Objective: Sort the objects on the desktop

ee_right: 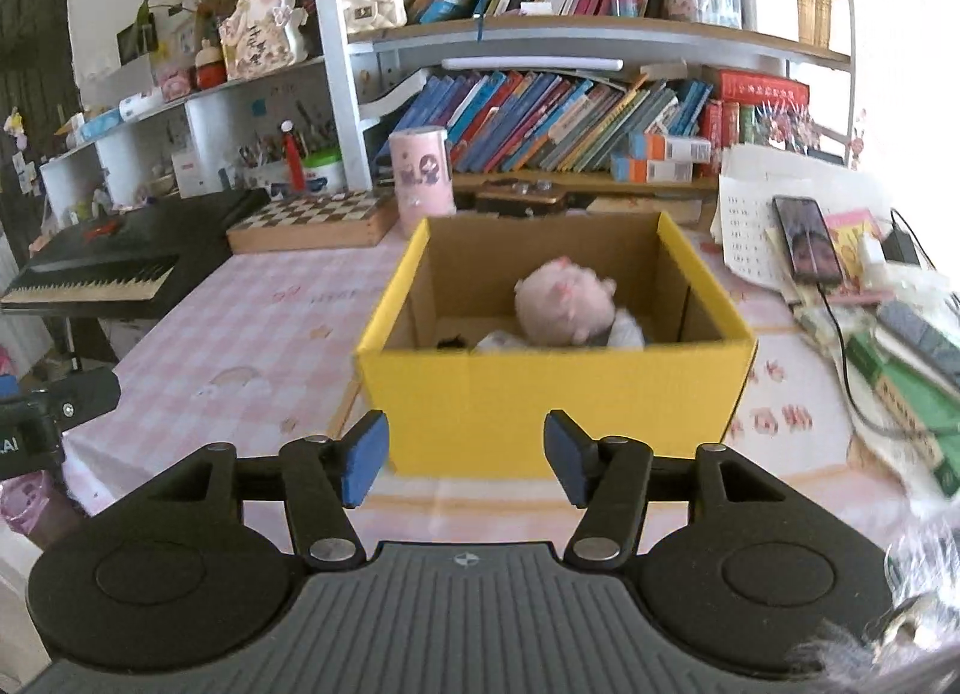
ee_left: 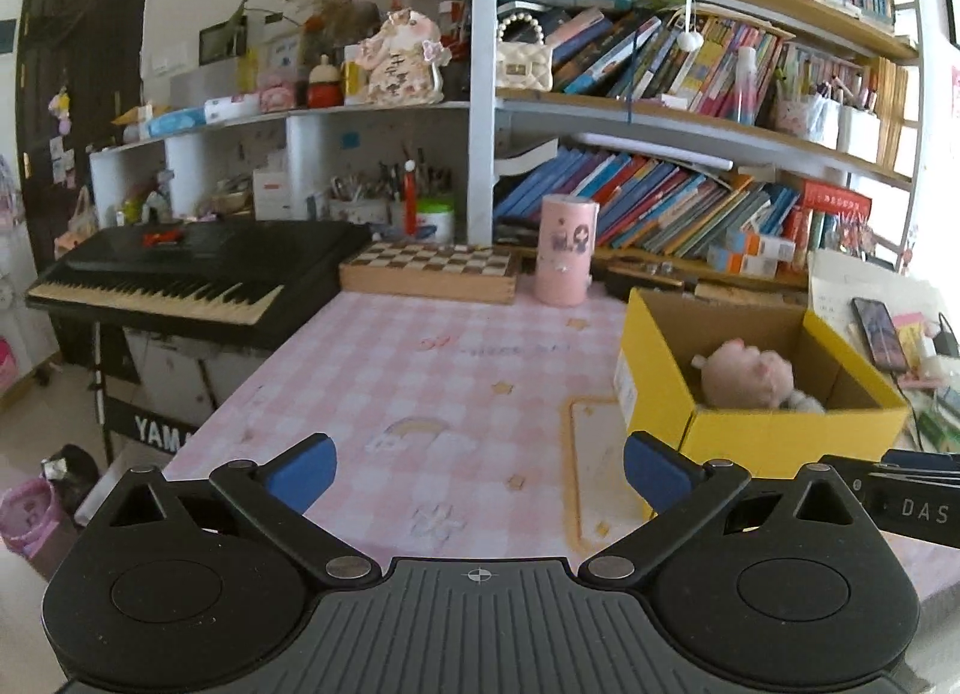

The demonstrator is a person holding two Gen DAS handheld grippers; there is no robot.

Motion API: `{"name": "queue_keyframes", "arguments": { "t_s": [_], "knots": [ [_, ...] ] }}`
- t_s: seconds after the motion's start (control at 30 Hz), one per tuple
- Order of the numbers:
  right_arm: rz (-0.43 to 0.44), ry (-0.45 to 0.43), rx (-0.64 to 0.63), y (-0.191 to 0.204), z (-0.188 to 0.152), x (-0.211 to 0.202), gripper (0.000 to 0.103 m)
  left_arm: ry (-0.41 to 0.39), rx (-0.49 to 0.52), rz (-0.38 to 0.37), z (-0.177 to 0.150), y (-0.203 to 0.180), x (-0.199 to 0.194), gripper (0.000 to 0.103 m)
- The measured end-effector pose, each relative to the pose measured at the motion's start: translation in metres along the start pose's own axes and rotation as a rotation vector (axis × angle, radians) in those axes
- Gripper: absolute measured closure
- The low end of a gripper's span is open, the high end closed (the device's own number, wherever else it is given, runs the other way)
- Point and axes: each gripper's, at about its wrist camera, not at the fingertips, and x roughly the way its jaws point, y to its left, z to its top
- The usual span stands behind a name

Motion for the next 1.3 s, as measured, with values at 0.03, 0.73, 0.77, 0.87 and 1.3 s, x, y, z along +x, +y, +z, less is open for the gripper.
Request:
{"name": "queue_keyframes", "arguments": {
  "t_s": [0.03, 0.73, 0.77, 0.87, 1.3],
  "knots": [
    [-0.002, 0.002, 0.006, 0.004, -0.005, -0.005, 0.045, -0.002, 0.007, 0.002, -0.004, 0.003, -0.005, 0.0],
    [-0.103, 0.038, 0.005, 0.069, -0.078, -0.071, 0.03, 0.062, 0.084, -0.02, -0.057, 0.046, -0.062, 0.0],
    [-0.104, 0.042, 0.009, 0.07, -0.08, -0.072, 0.03, 0.064, 0.085, -0.022, -0.059, 0.048, -0.063, 0.0],
    [-0.104, 0.047, 0.008, 0.074, -0.083, -0.074, 0.026, 0.065, 0.083, -0.011, -0.061, 0.052, -0.066, 0.0],
    [-0.092, 0.049, -0.001, 0.083, -0.09, -0.081, 0.018, 0.074, 0.091, -0.02, -0.066, 0.058, -0.075, 0.0]
  ]
}}
